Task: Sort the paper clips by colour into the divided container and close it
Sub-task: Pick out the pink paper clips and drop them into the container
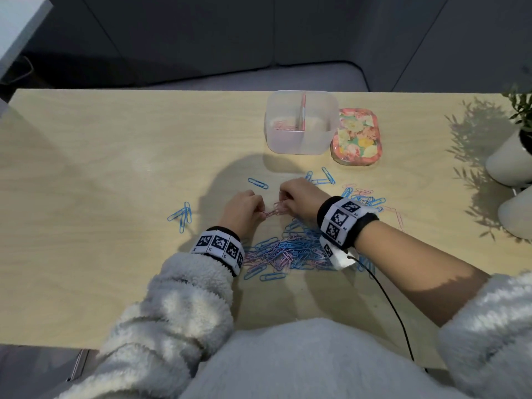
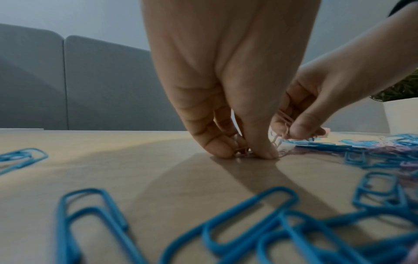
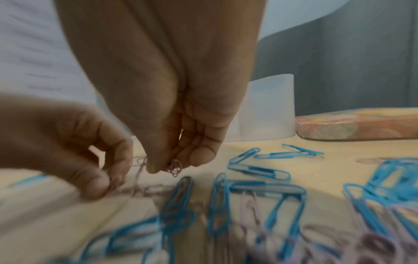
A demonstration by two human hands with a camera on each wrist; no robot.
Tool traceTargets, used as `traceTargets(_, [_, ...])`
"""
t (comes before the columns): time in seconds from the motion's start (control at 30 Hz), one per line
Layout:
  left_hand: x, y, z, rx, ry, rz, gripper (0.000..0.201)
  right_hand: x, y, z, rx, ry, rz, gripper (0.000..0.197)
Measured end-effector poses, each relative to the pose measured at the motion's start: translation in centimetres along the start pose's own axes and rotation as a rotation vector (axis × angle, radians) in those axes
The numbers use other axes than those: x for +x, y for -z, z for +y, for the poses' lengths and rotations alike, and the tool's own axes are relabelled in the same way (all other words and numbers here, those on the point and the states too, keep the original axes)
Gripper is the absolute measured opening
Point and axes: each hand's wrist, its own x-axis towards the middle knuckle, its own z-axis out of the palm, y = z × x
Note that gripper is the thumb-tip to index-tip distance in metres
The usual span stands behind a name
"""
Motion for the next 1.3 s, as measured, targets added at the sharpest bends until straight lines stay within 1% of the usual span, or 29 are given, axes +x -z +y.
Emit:
traceTargets(0.07, [0.0, -0.1, -0.1, 0.001, 0.001, -0.001, 0.013, 0.0, 1.6, 0.1, 0.078, -0.012, 0.051, 0.009])
traceTargets(0.17, [0.1, 0.0, -0.1, 0.009, 0.000, -0.011, 0.013, 0.8, 5.2, -0.1, 0.116, -0.005, 0.170, 0.007])
traceTargets(0.2, [0.2, 0.1, -0.1, 0.010, -0.005, -0.010, 0.014, 1.3, 6.5, -0.1, 0.144, -0.015, 0.222, 0.010])
traceTargets(0.27, [0.1, 0.2, -0.1, 0.012, -0.015, -0.007, 0.015, 2.6, 8.9, -0.2, 0.199, -0.053, 0.319, 0.026])
traceTargets(0.3, [0.1, 0.3, 0.0, 0.014, -0.014, -0.008, 0.016, 3.2, 9.8, -0.4, 0.215, -0.075, 0.356, 0.026])
traceTargets(0.37, [0.2, 0.3, 0.0, 0.021, -0.008, -0.021, 0.016, 4.6, 11.2, -0.9, 0.218, -0.116, 0.406, 0.013])
traceTargets(0.4, [0.3, 0.2, 0.1, 0.033, -0.007, -0.035, 0.015, 5.2, 11.7, -1.1, 0.202, -0.133, 0.432, 0.011])
traceTargets(0.5, [0.6, -0.3, 0.4, 0.115, -0.024, -0.077, 0.015, 6.9, 12.0, -1.3, 0.231, -0.188, 0.455, 0.010])
traceTargets(0.53, [0.6, -0.5, 0.4, 0.140, -0.034, -0.080, 0.016, 7.2, 12.0, -1.3, 0.239, -0.196, 0.446, 0.013])
traceTargets(0.6, [0.5, -0.7, 0.4, 0.169, -0.060, -0.073, 0.015, 7.5, 11.7, -1.0, 0.258, -0.194, 0.451, 0.010])
traceTargets(0.63, [0.4, -0.6, 0.4, 0.164, -0.071, -0.070, 0.015, 7.3, 11.7, -1.0, 0.272, -0.184, 0.474, 0.012])
traceTargets(0.7, [0.2, -0.5, 0.4, 0.120, -0.081, -0.073, 0.014, 6.7, 11.6, -0.8, 0.301, -0.160, 0.531, 0.014])
traceTargets(0.77, [0.2, -0.1, 0.5, 0.023, -0.067, -0.072, 0.012, 5.4, 11.4, -0.5, 0.355, -0.134, 0.586, 0.014])
traceTargets(0.83, [0.6, 0.6, 0.8, -0.119, -0.041, -0.006, 0.009, 4.0, 10.6, 0.6, 0.439, -0.112, 0.627, 0.020])
traceTargets(0.87, [1.0, 1.3, 1.1, -0.194, -0.037, 0.044, 0.008, 3.1, 9.9, 1.2, 0.491, -0.113, 0.625, 0.021])
traceTargets(0.93, [2.4, 3.0, 2.2, -0.290, -0.046, 0.158, 0.009, 1.0, 8.1, 2.5, 0.582, -0.167, 0.564, 0.022])
traceTargets(1.0, [4.6, 5.2, 3.5, -0.294, -0.068, 0.248, 0.010, -1.3, 6.2, 3.7, 0.588, -0.224, 0.444, 0.021])
traceTargets(1.07, [7.2, 7.0, 4.6, -0.276, -0.086, 0.325, 0.010, -3.4, 4.5, 4.4, 0.526, -0.234, 0.291, 0.017])
traceTargets(1.1, [8.4, 7.8, 5.1, -0.288, -0.079, 0.352, 0.008, -4.2, 3.8, 4.6, 0.492, -0.228, 0.244, 0.017])
traceTargets(1.17, [10.5, 9.0, 5.8, -0.324, -0.029, 0.350, 0.004, -5.2, 2.5, 5.1, 0.413, -0.223, 0.239, 0.016])
traceTargets(1.2, [11.3, 9.3, 6.1, -0.300, -0.009, 0.333, 0.005, -5.5, 1.9, 5.3, 0.369, -0.226, 0.238, 0.014])
traceTargets(1.3, [13.0, 9.5, 6.7, -0.110, -0.008, 0.261, 0.016, -6.1, 0.7, 5.2, 0.281, -0.240, 0.203, 0.014])
